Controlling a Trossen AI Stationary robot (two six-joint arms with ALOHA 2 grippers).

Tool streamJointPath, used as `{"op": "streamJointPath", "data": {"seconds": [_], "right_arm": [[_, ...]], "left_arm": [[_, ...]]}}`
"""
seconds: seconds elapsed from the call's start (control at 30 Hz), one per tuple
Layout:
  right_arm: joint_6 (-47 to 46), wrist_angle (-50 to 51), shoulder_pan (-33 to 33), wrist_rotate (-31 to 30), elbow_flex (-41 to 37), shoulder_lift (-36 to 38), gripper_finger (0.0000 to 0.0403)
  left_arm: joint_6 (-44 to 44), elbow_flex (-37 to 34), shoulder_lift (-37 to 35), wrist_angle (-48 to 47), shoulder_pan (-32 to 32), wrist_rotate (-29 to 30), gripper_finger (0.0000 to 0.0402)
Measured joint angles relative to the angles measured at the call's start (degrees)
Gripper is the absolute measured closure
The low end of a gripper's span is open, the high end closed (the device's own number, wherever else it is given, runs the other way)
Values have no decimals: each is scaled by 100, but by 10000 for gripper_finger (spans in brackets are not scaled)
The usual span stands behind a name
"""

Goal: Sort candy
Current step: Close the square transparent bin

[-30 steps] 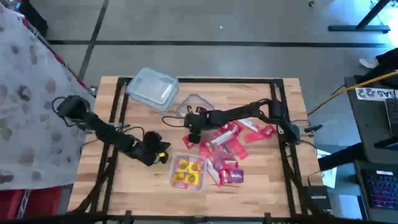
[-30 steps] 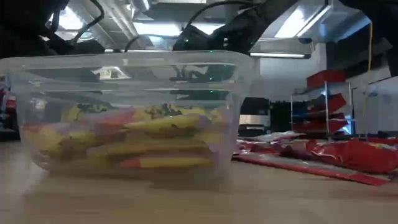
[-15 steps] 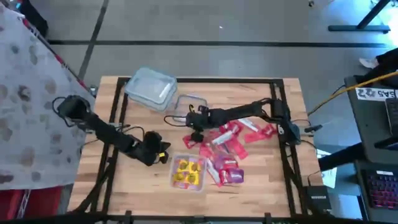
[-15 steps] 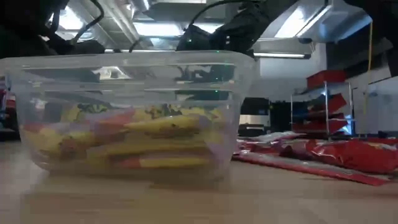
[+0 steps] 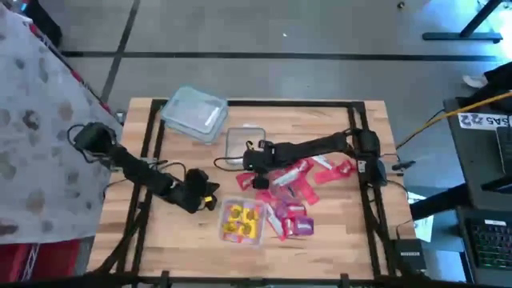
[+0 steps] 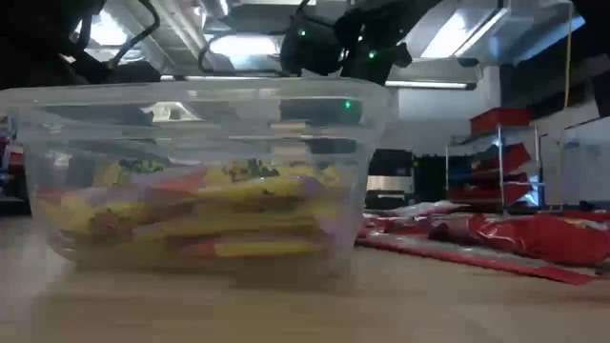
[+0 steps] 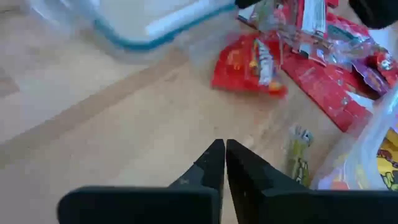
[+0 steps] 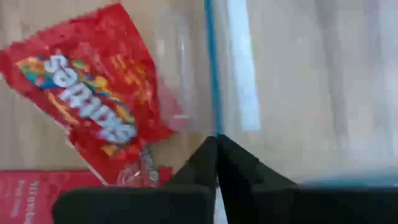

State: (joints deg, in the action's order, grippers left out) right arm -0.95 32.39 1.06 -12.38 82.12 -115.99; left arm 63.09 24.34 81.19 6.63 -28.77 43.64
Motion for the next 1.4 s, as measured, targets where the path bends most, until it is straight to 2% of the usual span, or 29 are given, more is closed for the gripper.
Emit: {"op": "streamJointPath", "data": {"seconds": [0.23,0.37,0.47,0.6,0.7,0.8,1.0,1.17,1.4], "right_arm": [[167,29,10,179,12,150,401],[813,70,21,201,14,79,390],[1262,-102,62,128,-83,7,355],[1886,-400,184,-235,-318,-63,285],[2186,-739,273,-234,-525,-86,243],[2436,-1156,293,-247,-735,-95,221],[2973,-1962,271,-374,-1047,-167,220],[2975,-2536,271,-400,-1174,-212,231],[2986,-3203,271,-130,-1291,-301,233]], "left_arm": [[7,0,0,2,0,0,402],[-12,0,0,1,1,3,402],[-39,0,0,-13,88,136,402],[-301,0,0,12,432,195,402],[-822,0,0,146,759,179,402],[-1608,9,-2,619,1143,-78,402],[-2886,9,192,1389,1830,-665,402],[-3223,9,616,1569,2155,-1036,402],[-3368,11,1681,2405,2361,-1427,402]]}}
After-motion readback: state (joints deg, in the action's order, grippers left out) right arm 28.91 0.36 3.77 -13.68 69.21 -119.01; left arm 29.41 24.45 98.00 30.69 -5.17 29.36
